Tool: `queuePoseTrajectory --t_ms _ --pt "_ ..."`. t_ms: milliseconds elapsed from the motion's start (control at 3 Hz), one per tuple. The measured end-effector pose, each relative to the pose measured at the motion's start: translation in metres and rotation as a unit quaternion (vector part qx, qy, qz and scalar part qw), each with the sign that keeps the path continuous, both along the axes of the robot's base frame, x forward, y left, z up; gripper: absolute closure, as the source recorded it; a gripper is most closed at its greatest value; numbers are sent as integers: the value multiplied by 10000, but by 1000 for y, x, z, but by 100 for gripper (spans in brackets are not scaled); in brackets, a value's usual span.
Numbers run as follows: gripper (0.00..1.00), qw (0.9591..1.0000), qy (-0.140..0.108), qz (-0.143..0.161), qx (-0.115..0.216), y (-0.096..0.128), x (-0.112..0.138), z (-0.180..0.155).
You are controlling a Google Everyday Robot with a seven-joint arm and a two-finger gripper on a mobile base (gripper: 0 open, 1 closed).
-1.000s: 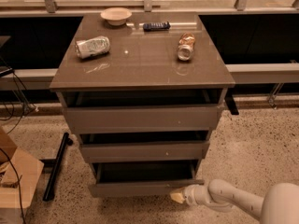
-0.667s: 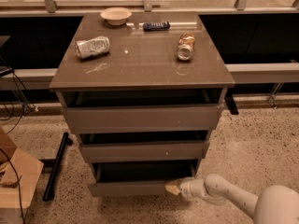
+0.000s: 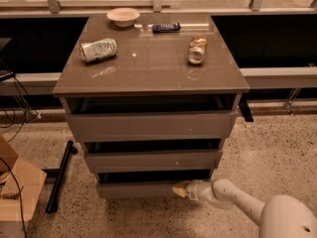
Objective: Close bottom drawer
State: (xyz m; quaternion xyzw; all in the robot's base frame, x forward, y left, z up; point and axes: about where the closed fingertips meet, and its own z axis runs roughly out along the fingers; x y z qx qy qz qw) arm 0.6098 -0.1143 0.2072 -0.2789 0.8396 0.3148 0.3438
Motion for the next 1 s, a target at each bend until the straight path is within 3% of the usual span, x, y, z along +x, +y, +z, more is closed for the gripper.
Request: queuePoseTrajectory --t_ms 667,1000 --pt "11 9995 -303 79 -36 13 31 2" --pt "0 9995 -302 80 -35 13 31 2"
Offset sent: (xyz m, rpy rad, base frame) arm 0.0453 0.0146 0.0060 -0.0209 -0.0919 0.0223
